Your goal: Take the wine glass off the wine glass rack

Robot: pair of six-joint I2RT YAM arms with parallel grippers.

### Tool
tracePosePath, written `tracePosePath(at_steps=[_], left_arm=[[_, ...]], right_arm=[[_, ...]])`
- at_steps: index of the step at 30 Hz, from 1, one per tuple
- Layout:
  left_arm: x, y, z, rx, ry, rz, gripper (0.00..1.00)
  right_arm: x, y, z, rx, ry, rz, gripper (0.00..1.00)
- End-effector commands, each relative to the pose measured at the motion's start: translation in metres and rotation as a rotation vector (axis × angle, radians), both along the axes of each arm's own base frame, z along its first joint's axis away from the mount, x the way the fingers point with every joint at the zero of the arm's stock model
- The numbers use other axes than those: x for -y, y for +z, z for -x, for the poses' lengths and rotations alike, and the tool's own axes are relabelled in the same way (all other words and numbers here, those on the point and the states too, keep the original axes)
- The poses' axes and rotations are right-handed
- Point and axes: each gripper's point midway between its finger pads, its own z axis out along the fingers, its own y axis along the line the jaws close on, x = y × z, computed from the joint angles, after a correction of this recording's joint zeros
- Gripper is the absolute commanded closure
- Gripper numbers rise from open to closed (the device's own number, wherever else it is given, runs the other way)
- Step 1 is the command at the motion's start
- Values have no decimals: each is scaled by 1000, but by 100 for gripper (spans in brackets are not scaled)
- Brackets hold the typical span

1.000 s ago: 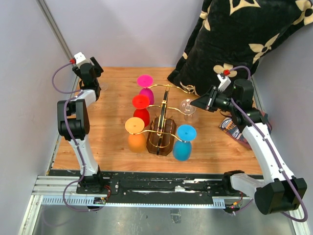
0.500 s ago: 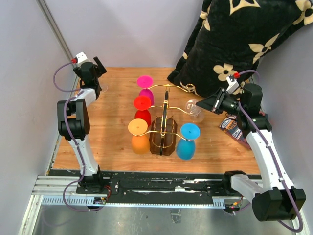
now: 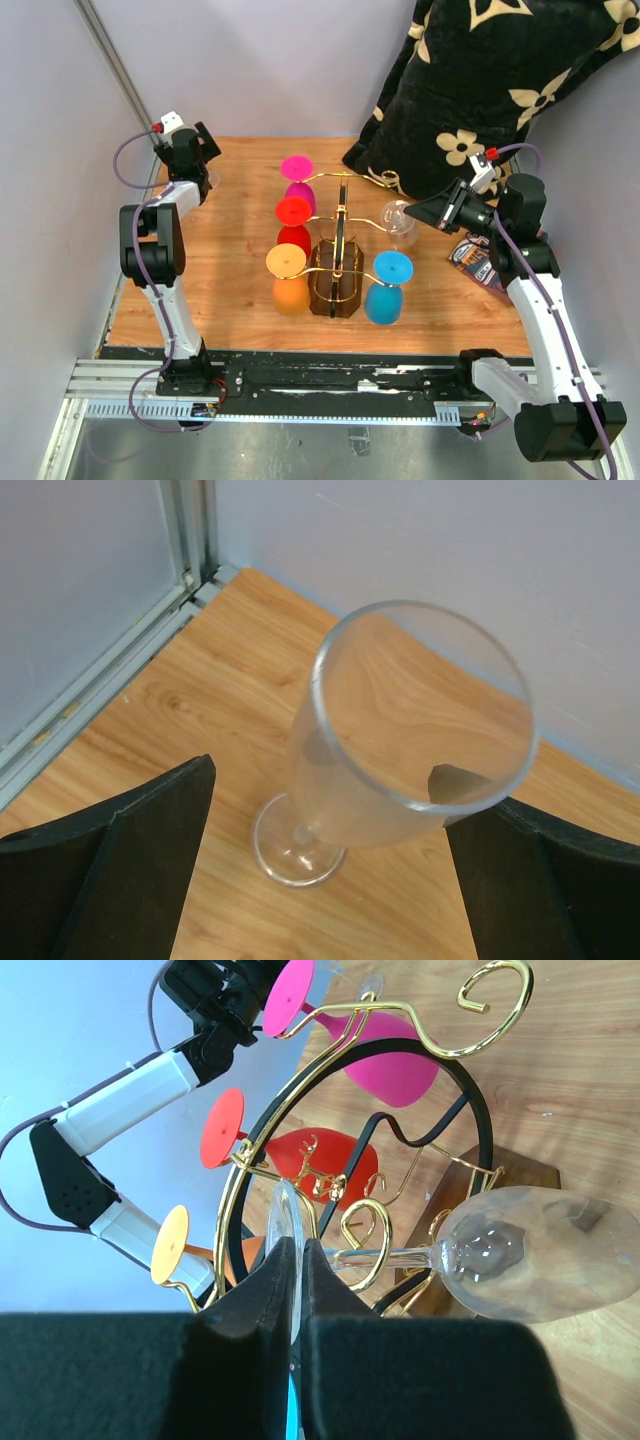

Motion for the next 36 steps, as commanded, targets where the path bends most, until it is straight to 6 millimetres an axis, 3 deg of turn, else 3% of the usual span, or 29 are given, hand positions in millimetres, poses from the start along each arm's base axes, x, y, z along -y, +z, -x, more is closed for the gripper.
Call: tracePosePath(at_steps=[1, 6, 10, 18, 27, 36], left_arm=[[-8, 14, 18, 9, 66, 9, 0], [-9, 21, 41, 27, 105, 48, 0], [-5, 29, 50, 37, 89, 71, 0], [1, 38, 65, 24, 85, 108, 0], [5, 43, 80, -12, 88, 149, 0], [8, 33, 80, -75, 82, 168, 0]], right_arm=[[14, 22, -8, 96, -62, -14, 99], [24, 25, -19, 125, -121, -16, 99], [13, 27, -27, 95, -41, -91, 99], [7, 23, -8, 76, 6, -78, 99], [-21, 9, 7, 19, 88, -57, 99], [-5, -5, 10, 23, -14, 46, 99]])
